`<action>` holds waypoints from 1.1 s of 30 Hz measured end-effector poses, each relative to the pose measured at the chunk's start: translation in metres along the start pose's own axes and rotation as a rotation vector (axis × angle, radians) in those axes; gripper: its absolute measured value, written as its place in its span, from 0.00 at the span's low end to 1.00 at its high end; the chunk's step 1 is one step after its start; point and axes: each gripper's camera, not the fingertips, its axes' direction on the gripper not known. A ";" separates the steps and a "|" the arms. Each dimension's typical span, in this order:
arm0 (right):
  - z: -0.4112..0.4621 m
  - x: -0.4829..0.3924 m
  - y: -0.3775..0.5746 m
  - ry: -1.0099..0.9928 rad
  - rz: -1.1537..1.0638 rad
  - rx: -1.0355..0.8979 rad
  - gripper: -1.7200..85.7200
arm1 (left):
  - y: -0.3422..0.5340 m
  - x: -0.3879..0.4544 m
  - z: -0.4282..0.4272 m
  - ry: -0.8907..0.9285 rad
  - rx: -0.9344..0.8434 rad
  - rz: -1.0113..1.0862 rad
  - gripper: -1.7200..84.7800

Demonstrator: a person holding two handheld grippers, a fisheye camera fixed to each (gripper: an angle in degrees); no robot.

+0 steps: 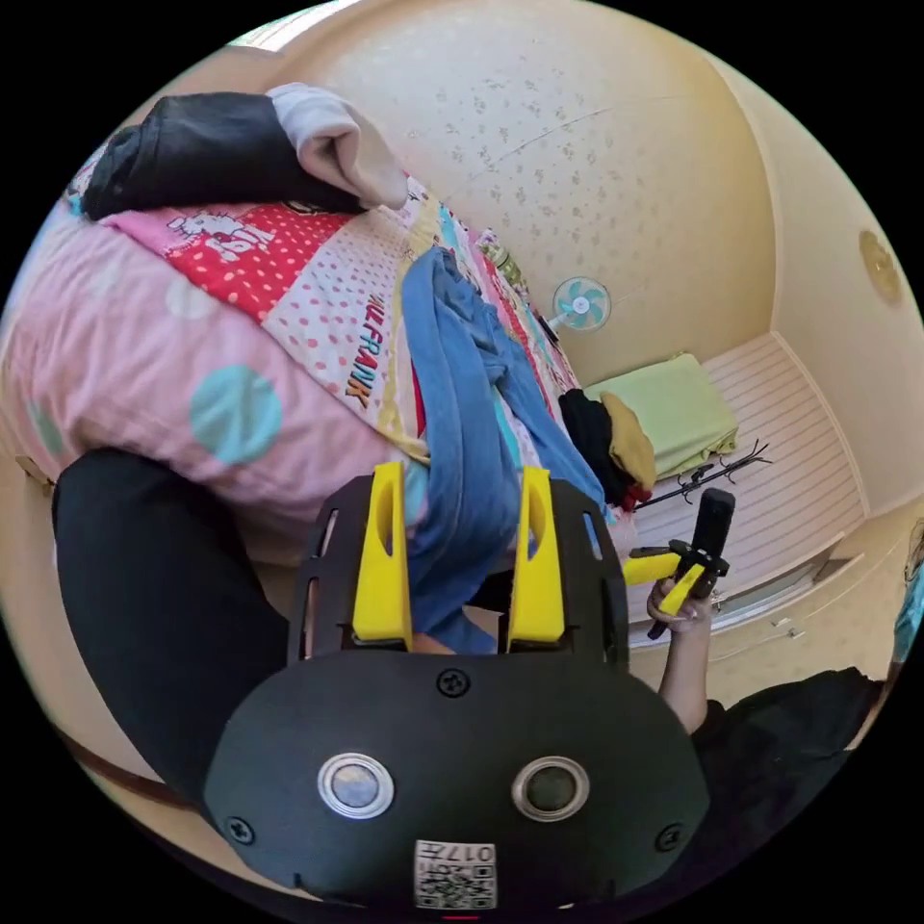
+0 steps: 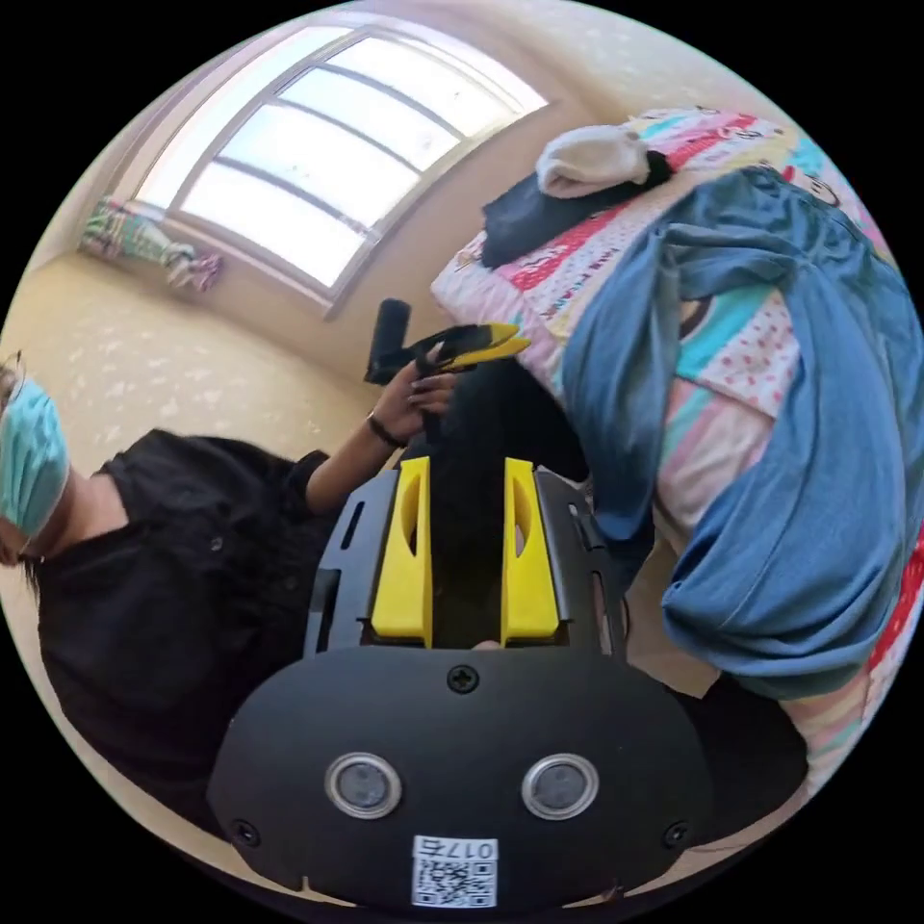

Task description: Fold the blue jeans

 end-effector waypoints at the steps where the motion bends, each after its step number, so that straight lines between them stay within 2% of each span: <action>1: 0.002 0.011 -0.003 0.022 0.034 0.035 0.14 | -0.005 0.005 0.027 -0.083 -0.074 0.024 0.20; 3: 0.017 0.044 -0.010 0.139 0.156 0.136 0.14 | -0.006 0.013 0.061 -0.217 -0.128 0.074 0.19; 5: 0.035 0.056 -0.013 0.206 0.218 0.126 0.13 | 0.003 0.032 0.077 -0.397 -0.108 0.136 0.16; 6: 0.038 0.053 -0.010 0.249 0.232 0.155 0.11 | 0.006 0.036 0.079 -0.422 -0.110 0.158 0.15; 7: 0.037 0.049 -0.008 0.269 0.234 0.167 0.10 | 0.012 0.045 0.080 -0.437 -0.115 0.227 0.10; 8: 0.036 0.039 -0.005 0.288 0.219 0.163 0.08 | 0.018 0.051 0.075 -0.412 -0.127 0.293 0.06; 10: 0.033 0.023 -0.003 0.174 0.124 0.103 0.06 | 0.024 0.054 0.049 -0.398 -0.106 0.329 0.04; 12: 0.017 0.007 0.004 -0.019 0.026 0.119 0.04 | 0.029 0.040 0.006 -0.423 -0.002 0.281 0.03; 14: 0.006 0.004 0.009 -0.017 0.056 0.166 0.04 | 0.034 -0.010 -0.051 -0.474 0.142 0.071 0.02; 16: 0.005 0.003 0.007 0.039 0.095 0.178 0.05 | 0.037 -0.055 -0.073 -0.484 0.174 -0.068 0.03; 18: 0.014 -0.002 -0.008 0.049 0.116 0.137 0.08 | 0.036 -0.087 -0.079 -0.402 0.104 -0.132 0.05; 20: 0.026 -0.013 -0.025 0.052 0.098 0.127 0.11 | 0.043 -0.094 -0.077 -0.302 0.132 -0.070 0.10; 22: 0.041 -0.025 -0.046 0.110 0.079 0.134 0.13 | 0.043 -0.087 -0.063 -0.290 0.124 0.004 0.12; 25: 0.084 -0.038 -0.086 0.195 0.052 0.056 0.13 | 0.033 -0.080 -0.019 -0.377 -0.002 0.055 0.14; 28: 0.109 -0.057 -0.107 0.351 0.012 -0.032 0.09 | 0.025 -0.085 0.012 -0.527 -0.099 0.033 0.10; 32: 0.051 -0.104 -0.080 0.101 -0.040 -0.020 0.05 | 0.041 -0.081 -0.022 -0.472 -0.125 0.143 0.04; 33: 0.033 -0.119 -0.064 0.116 -0.065 -0.007 0.05 | 0.047 -0.079 -0.034 -0.453 -0.100 0.159 0.04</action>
